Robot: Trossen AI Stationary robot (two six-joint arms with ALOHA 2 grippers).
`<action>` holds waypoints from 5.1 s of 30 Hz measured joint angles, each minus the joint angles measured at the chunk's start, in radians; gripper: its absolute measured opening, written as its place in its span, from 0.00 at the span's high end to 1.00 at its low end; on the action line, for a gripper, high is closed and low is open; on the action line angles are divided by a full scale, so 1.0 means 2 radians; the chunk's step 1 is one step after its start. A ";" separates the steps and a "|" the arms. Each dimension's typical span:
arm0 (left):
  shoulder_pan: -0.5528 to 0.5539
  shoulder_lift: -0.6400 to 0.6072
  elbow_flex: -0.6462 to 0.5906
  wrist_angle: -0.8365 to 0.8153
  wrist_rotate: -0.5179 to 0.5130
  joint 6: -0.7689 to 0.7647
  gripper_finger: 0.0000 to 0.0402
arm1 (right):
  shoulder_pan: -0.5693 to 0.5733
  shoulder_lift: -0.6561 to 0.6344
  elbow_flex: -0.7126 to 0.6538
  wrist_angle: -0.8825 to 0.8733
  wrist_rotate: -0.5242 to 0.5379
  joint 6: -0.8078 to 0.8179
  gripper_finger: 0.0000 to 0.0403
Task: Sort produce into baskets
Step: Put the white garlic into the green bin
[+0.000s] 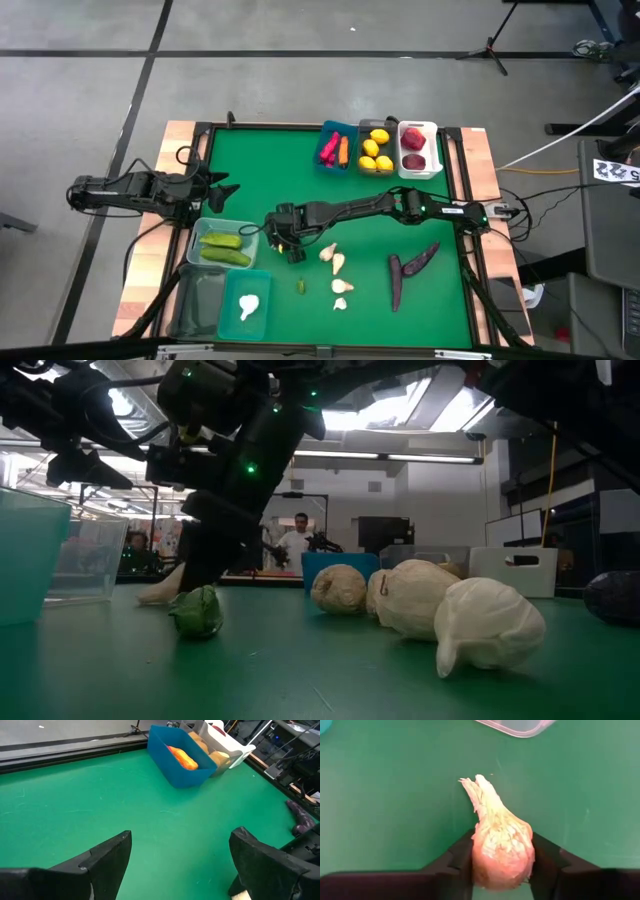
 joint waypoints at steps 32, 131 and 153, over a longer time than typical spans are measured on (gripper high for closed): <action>0.000 0.000 0.000 -0.002 0.000 -0.007 0.18 | 0.118 -0.039 0.053 0.214 -0.058 -0.002 0.64; 0.000 0.000 0.000 -0.003 0.000 -0.007 0.18 | 0.081 -0.095 -0.041 0.257 -0.115 0.111 0.61; 0.000 0.000 0.000 -0.003 -0.003 -0.007 0.18 | 0.081 -0.049 -0.042 0.345 -0.190 0.115 0.41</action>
